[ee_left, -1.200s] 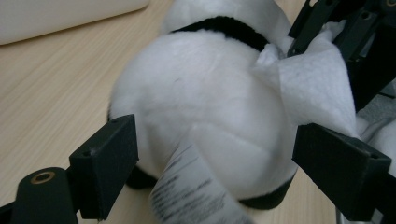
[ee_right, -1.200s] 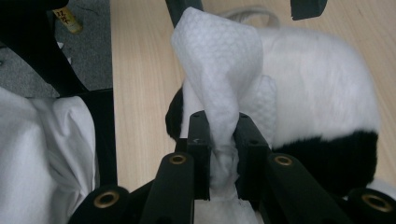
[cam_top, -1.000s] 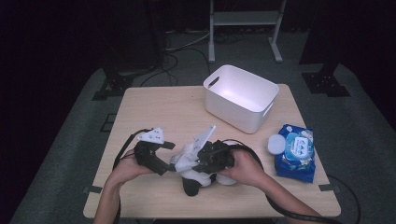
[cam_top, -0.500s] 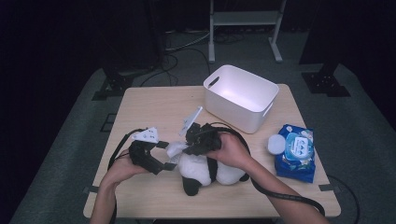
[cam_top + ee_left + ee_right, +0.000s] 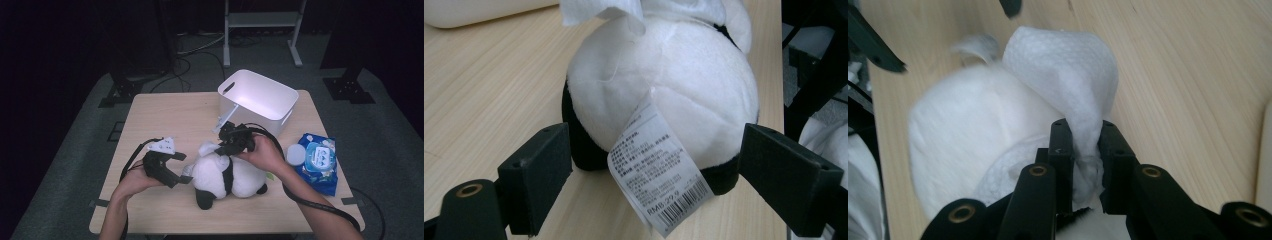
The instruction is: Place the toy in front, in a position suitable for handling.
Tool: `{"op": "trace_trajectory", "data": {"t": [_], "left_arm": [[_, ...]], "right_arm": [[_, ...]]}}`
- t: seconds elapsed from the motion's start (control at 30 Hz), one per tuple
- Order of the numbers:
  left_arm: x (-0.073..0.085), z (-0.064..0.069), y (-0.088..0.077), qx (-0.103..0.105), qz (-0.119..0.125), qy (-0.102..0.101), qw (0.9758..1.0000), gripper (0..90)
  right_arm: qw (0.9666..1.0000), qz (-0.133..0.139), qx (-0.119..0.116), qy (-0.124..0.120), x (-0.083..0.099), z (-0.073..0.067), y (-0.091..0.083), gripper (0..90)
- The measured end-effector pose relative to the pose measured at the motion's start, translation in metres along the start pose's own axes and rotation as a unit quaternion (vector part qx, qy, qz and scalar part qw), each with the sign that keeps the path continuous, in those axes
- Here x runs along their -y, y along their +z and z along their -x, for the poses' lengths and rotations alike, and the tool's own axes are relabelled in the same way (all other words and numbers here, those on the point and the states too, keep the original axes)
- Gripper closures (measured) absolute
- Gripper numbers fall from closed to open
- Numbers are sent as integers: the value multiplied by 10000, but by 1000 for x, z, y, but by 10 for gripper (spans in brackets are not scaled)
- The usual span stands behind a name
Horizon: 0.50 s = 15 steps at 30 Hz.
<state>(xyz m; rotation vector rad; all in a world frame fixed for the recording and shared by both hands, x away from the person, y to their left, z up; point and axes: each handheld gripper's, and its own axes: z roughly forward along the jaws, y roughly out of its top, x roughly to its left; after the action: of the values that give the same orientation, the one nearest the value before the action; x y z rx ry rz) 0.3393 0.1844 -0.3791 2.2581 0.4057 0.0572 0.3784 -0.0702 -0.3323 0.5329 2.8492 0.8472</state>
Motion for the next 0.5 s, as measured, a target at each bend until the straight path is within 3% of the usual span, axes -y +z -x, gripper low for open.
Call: {"op": "trace_trajectory", "data": {"t": [0.3,0.5], "left_arm": [[-1,0,3,18,-37,0,10000,128],[-4,2,5,43,-19,4,10000,128]], "right_arm": [[9985,-156,182,483,47,25,-13,784],[9984,-37,129,551,62,21,-18,784]]}}
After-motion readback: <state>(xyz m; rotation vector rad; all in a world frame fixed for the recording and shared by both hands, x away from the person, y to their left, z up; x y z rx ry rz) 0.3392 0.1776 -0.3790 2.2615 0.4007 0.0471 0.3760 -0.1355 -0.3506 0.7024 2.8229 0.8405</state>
